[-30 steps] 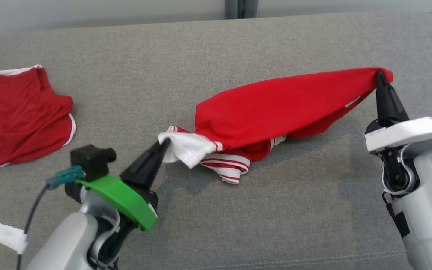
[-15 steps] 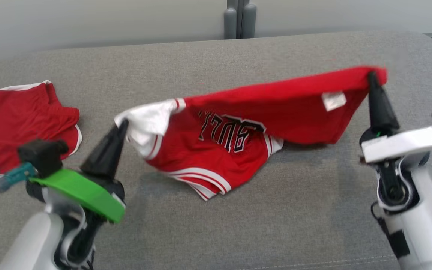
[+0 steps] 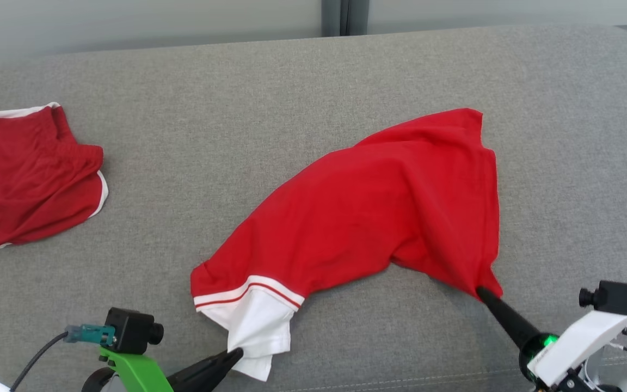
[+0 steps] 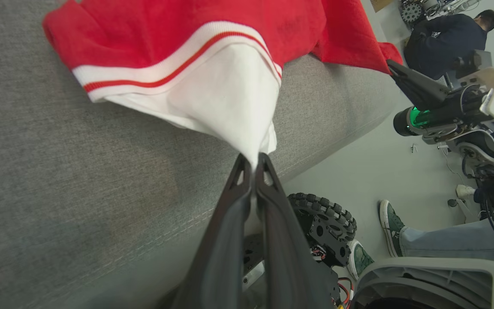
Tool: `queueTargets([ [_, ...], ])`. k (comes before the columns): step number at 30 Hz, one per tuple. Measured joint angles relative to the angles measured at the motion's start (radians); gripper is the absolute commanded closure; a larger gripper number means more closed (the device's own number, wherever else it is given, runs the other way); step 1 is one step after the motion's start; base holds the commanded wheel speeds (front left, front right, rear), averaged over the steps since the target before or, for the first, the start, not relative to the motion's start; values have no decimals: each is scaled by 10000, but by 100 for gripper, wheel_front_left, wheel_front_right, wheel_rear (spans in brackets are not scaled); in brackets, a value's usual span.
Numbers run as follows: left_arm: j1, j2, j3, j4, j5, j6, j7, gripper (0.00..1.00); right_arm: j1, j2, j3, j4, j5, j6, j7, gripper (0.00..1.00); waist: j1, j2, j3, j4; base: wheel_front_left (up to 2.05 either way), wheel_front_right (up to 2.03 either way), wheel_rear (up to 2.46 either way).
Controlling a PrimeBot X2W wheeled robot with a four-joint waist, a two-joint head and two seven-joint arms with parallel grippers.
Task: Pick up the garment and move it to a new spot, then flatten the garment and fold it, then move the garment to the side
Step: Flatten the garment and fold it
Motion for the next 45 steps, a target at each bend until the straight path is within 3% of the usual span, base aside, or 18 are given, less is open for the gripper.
queueTargets([
  [3,4,495,27,-368,-96,-2,483,100,500,-389,105,-184,270,-2,646,100,0,0,239,-24,0,0,0],
  [6,-220,803,305,-499,-364,-23,878,100,47,-635,61,-746,301,-2,846,100,0,0,538,-59,0,0,0],
  [11,-1871,1210,393,-313,-1327,-48,2441,100,-2199,-779,-86,-968,525,0,1666,100,0,0,1119,-140,0,0,0],
  [15,-4453,1421,1383,155,-1478,6,3104,100,-4929,-767,-746,-930,685,-224,1942,100,0,0,1622,-221,0,0,0],
  [22,-10364,1632,4272,589,259,376,1908,100,-10352,-96,-2986,-926,322,-1444,506,100,1,0,2530,-392,0,0,0],
  [25,-12111,1091,4564,761,633,276,1003,100,-12166,278,-3825,-903,130,-1546,-704,100,0,0,2902,-438,0,0,0],
  [28,-12871,286,4234,1358,621,226,606,100,-13349,178,-3616,-529,-207,-1329,-1164,100,1,0,3161,-423,0,0,0],
  [31,-12412,161,3237,2094,763,42,627,100,-13092,-399,-2861,205,-871,-976,-1093,100,1,0,3225,-291,0,0,0],
  [33,-11742,-219,2951,2589,612,44,617,100,-12344,-566,-2464,600,-1009,-846,-899,100,1,0,3207,-175,0,0,0],
  [35,-10785,-602,2761,2972,368,56,610,100,-11294,-577,-2102,1034,-1106,-746,-767,100,1,0,3163,-44,0,0,0],
  [39,-8483,-767,2194,3724,242,77,610,100,-8855,-261,-1131,1634,-1346,-383,-606,100,1,0,3027,93,0,0,0],
  [45,-6436,-1676,1971,4077,-261,88,-113,100,-6468,-119,-913,2125,-1605,-174,-1104,100,1,0,2683,130,0,0,0],
])
